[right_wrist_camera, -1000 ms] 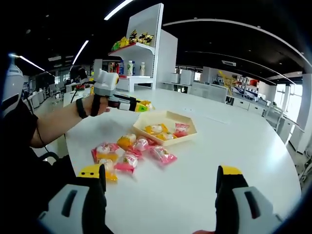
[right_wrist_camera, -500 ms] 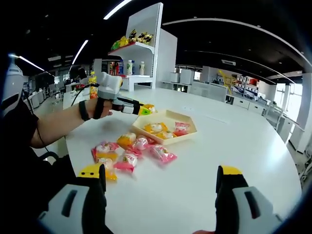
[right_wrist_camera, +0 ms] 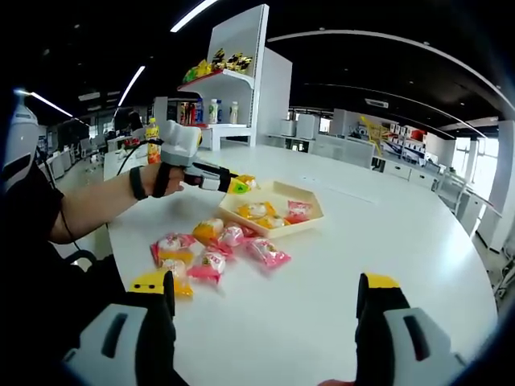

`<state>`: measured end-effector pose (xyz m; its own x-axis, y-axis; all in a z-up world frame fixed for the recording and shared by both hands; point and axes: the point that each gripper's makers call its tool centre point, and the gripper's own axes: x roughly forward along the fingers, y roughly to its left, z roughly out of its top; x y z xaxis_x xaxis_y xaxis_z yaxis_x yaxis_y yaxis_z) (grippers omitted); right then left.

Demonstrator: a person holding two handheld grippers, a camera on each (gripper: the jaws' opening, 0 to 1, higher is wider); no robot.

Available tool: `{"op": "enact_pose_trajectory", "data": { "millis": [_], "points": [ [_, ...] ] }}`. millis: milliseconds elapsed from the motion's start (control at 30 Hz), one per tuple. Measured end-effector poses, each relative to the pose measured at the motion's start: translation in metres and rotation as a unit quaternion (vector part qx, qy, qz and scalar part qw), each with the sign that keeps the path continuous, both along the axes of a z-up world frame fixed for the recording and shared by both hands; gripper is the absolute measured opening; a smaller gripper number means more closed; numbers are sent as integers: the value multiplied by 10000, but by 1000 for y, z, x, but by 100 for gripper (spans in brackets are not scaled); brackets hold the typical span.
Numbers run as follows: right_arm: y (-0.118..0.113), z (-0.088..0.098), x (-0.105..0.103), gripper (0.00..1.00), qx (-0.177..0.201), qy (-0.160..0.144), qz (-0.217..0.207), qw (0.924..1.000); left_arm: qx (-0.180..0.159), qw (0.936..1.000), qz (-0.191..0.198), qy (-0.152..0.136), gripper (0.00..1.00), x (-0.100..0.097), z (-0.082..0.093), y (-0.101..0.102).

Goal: Pick up the marshmallows scattered on the table and place them into the bowl on the table

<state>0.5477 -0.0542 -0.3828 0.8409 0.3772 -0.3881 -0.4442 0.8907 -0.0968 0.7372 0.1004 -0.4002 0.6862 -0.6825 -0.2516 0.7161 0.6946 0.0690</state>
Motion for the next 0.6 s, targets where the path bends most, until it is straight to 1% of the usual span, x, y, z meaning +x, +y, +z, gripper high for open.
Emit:
{"op": "enact_pose_trajectory", "data": {
  "millis": [133, 300, 567, 600],
  "points": [
    [0, 0, 0, 90, 3, -7, 4, 10000, 65, 10000, 20, -3, 20, 0, -2, 2],
    [0, 1, 0, 90, 5, -17, -4, 10000, 55, 10000, 18, 7, 20, -2, -1, 2],
    [-2, 2, -1, 90, -3, -27, -20, 10000, -8, 10000, 11, 75, 27, -5, 0, 0],
    [-2, 2, -1, 90, -3, -30, -24, 10000, -17, 10000, 6, 89, 30, -6, 0, 0]
  ]
}}
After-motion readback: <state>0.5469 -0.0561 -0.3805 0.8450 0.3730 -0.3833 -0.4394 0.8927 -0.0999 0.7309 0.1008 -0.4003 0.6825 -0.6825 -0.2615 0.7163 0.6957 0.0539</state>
